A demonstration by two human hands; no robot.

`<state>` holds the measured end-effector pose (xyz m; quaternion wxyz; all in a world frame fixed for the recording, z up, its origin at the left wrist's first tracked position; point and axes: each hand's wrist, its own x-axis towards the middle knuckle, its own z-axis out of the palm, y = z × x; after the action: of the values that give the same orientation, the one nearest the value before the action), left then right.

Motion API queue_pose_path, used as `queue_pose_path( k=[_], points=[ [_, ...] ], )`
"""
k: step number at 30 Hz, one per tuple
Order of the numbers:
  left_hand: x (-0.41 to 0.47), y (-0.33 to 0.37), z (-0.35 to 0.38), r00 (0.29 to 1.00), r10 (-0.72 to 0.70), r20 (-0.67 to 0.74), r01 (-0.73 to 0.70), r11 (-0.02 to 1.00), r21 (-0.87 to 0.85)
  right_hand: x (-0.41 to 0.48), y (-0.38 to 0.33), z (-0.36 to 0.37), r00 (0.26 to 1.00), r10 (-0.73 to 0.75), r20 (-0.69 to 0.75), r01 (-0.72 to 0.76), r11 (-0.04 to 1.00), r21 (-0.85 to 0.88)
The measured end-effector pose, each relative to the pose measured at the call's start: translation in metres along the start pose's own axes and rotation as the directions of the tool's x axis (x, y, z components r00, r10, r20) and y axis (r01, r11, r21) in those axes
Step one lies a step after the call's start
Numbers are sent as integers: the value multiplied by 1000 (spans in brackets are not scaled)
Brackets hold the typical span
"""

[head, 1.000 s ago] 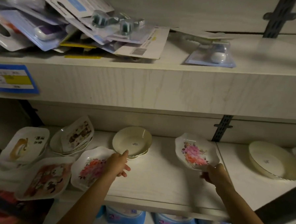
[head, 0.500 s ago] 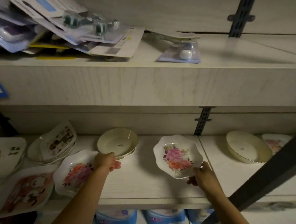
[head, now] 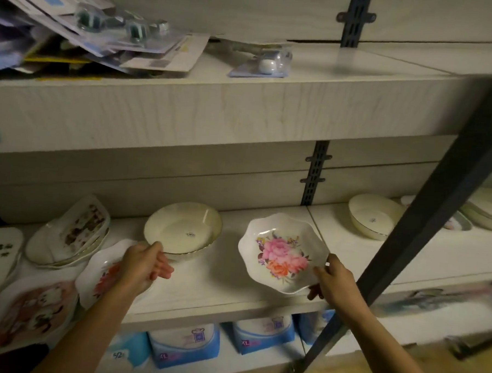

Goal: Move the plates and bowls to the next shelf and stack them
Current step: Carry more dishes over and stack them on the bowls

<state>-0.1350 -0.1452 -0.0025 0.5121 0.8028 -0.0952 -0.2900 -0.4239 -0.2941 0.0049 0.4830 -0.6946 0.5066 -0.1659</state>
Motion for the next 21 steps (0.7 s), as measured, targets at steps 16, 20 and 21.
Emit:
queue_pose_path(
  k=[16, 20, 21],
  points=[
    [-172, -44, 12, 986, -160, 56, 154, 984, 95, -76, 71, -113, 971, -86, 223, 88, 996, -1],
    [-220, -56, 37, 963, -191, 192, 170, 978, 117, -91, 95, -156, 955, -101, 280, 100, 995, 20],
    [-233, -56, 44, 970, -135, 202, 108, 984, 140, -93, 100, -165, 953, -100, 284, 96, 995, 29]
  ],
)
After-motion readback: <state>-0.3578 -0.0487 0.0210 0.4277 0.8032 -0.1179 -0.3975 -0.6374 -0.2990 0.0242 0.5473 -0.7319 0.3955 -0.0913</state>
